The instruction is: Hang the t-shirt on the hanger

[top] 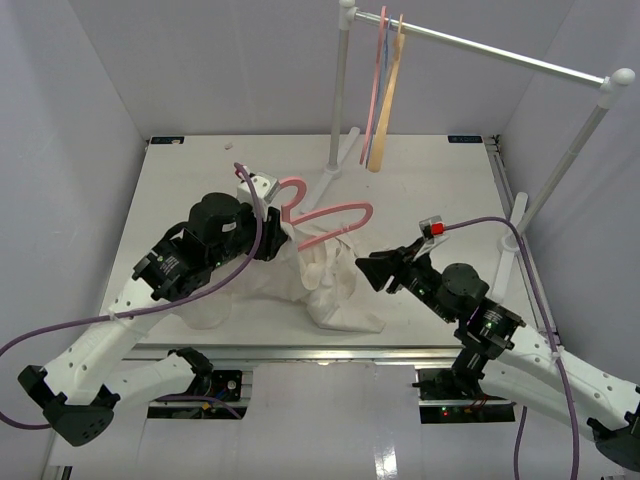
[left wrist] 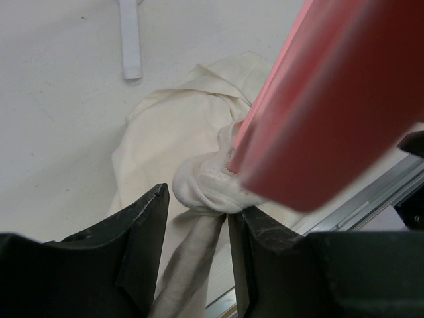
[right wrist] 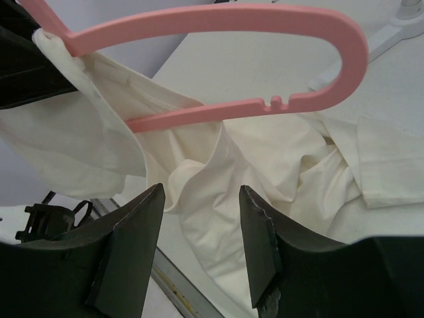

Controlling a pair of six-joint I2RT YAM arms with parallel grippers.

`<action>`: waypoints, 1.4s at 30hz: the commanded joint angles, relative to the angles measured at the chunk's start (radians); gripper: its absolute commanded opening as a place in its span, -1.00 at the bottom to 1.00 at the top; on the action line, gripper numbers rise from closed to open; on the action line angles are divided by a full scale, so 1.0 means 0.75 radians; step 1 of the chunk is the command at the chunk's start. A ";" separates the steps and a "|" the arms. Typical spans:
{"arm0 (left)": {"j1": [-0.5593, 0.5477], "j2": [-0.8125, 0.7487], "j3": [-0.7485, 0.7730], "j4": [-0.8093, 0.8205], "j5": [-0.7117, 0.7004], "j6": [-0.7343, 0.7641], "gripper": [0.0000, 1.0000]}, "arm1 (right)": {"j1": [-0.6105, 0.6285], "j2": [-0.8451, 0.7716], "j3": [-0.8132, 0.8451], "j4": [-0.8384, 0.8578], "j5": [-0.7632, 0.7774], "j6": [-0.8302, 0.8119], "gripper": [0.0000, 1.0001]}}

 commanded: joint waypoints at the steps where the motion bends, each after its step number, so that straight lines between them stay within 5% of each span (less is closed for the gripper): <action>1: -0.001 -0.068 -0.041 0.115 -0.026 -0.107 -1.00 | 0.100 0.164 0.029 0.199 0.090 0.041 0.11; 11: -0.003 -0.151 -0.120 0.188 0.020 -0.125 -1.00 | 0.197 0.481 0.052 0.369 0.321 0.149 0.03; 18: -0.003 -0.208 -0.202 0.254 0.042 -0.115 -1.00 | 0.205 0.625 0.050 0.575 0.269 0.115 0.01; 34: -0.003 -0.293 -0.254 0.299 0.033 -0.103 -1.00 | 0.225 0.809 0.114 0.619 0.302 0.176 0.05; 37: -0.003 -0.307 -0.252 0.295 0.051 -0.101 -1.00 | 0.223 0.831 0.099 0.614 0.346 0.184 -0.26; 39: -0.001 -0.324 -0.255 0.288 0.086 -0.086 -1.00 | 0.225 0.810 0.085 0.601 0.425 0.171 -0.78; 42: -0.002 -0.378 -0.256 0.248 0.200 -0.029 -1.00 | 0.219 0.720 0.056 0.506 0.591 0.119 -0.85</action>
